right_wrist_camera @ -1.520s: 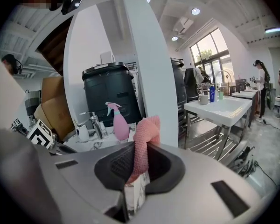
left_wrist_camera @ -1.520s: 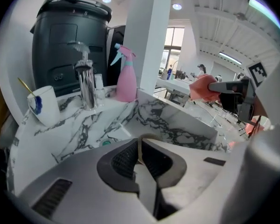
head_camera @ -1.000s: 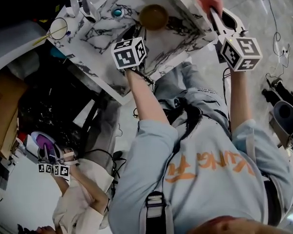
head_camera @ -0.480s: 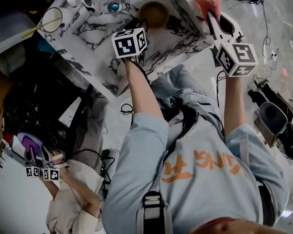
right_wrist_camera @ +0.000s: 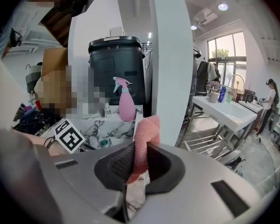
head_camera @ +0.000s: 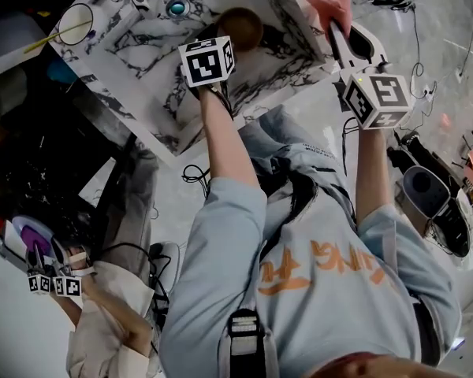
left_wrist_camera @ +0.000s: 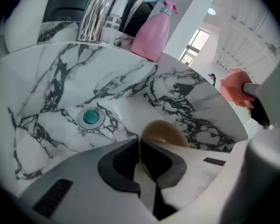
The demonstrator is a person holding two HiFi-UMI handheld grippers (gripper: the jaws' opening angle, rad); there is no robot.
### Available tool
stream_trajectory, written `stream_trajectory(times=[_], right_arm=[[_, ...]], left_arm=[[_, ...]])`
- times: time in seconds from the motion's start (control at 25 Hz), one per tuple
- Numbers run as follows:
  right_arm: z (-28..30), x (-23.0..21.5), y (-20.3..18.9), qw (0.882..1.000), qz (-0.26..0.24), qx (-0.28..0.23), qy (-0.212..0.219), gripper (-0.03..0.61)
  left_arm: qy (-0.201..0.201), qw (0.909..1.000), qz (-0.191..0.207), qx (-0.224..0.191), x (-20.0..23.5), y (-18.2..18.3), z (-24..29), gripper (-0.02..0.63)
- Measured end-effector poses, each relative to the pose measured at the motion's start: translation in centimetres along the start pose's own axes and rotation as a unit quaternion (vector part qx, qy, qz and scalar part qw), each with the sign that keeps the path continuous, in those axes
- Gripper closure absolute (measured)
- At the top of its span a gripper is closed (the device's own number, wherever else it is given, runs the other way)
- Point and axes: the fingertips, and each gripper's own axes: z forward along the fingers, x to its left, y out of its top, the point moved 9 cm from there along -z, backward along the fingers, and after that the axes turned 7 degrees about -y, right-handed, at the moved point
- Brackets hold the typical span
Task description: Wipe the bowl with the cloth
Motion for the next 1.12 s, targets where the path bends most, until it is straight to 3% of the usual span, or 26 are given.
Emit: stream_trajectory(times=[0.32,0.56,0.8,1.04,1.12], right_arm=[[-1.4,0.1,0.6,0.999,-0.021,-0.021,0.033,0.529],[-3.5,-0.8,1.2,0.996,-0.029,-0.057,0.067,0.529],[-6.2,-3.5,2.8,0.988,-0.002,-0.129,0.09,0.529],[-10.7,-6.2,4.2,0.974,0.035,-0.196,0.111,0.529],[-12.3,-6.9,4.7,0.969,0.03,-0.214,0.123,0.529]], left_arm=[[0.056,0.9958,0.021,-0.068,-2.2,2.1,-4.7,0.578],[0.102,0.9814,0.006,-0.163,-5.6,2.6,-10.5,0.578],[0.093,0.9556,-0.017,-0.279,-10.5,2.8,-16.2,0.578],[0.051,0.9407,-0.002,-0.335,-16.4,1.7,-20.4,0.578],[0.035,0.9313,-0.011,-0.362,-18.0,1.0,-21.8,0.578]])
